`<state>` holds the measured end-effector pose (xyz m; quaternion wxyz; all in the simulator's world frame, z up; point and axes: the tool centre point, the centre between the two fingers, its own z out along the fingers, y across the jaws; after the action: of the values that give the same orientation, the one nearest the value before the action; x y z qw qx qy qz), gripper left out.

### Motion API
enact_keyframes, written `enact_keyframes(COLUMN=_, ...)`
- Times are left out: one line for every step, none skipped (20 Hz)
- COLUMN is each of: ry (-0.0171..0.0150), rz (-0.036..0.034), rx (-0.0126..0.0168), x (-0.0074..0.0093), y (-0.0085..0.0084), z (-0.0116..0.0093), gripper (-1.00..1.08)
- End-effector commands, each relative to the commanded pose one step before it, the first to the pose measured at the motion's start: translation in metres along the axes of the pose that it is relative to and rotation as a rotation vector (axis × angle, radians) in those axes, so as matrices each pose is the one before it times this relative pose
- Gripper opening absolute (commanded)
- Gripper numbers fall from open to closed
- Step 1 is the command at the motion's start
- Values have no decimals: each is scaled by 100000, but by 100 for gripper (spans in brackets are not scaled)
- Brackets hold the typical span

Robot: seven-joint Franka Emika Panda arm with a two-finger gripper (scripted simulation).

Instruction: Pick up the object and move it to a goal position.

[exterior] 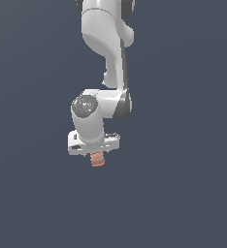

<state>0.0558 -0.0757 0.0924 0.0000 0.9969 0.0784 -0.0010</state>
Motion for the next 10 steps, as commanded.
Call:
enact_keyframes(ry=6, rz=-18, rx=-4, x=2, y=-2, z=0, gripper=100)
enact_keyframes(ry=0, rz=0, rx=0, x=0, y=2, z=39, gripper=100)
enact_keyframes(ry=0, rz=0, rx=0, x=-1, y=6, z=117, gripper=100)
enact_keyframes(ry=0, rz=0, rx=0, x=-2, y=11, z=195, gripper=100)
enact_keyframes(ry=0, rz=0, rx=0, x=-3, y=14, z=272, gripper=100)
enact_keyframes(ry=33, rz=-61, rx=-1, x=3, y=-21, z=327, gripper=100)
enact_keyframes(ry=0, rz=0, rx=0, x=-8, y=22, z=424, gripper=100)
enact_keyframes(ry=33, rz=-61, rx=-1, x=-3, y=-15, z=477, gripper=100)
enact_keyframes(ry=33, rz=-61, rx=-1, x=-6, y=-12, z=549, gripper=100)
enact_keyframes(ry=0, rz=0, rx=0, x=-17, y=30, z=617, gripper=100)
